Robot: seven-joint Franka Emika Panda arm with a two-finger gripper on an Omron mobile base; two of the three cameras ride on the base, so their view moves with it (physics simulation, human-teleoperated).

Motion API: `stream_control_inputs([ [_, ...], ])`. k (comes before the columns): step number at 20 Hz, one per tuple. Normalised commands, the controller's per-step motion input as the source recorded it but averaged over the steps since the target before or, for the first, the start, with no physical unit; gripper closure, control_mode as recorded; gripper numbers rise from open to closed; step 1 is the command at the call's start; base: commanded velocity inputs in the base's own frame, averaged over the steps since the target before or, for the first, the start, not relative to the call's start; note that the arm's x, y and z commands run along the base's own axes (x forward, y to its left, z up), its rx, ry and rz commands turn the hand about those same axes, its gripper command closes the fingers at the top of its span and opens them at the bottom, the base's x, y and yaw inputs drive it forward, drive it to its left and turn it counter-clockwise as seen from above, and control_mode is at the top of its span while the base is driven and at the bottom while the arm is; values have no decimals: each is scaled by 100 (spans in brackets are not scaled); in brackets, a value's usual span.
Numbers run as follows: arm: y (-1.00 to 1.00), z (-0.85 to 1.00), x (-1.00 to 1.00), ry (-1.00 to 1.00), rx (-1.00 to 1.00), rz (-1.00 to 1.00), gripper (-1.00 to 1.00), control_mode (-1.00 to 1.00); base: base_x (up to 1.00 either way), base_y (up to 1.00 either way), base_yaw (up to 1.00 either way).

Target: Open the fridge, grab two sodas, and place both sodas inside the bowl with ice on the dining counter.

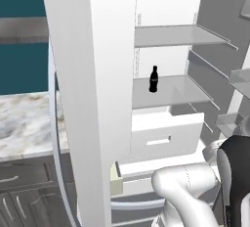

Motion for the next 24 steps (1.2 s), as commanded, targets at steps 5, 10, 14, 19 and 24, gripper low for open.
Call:
stream_control_inputs([
  [5,0,0,0,0,0,0,-100,100,18,-50,0],
  [10,0,0,0,0,0,0,-100,100,-5,-41,0],
  [14,0,0,0,0,0,0,-100,100,43,-4,0],
  [19,0,0,0,0,0,0,-100,100,73,7,1],
  [24,0,-2,1,0,0,0,-100,-100,47,7,0],
])
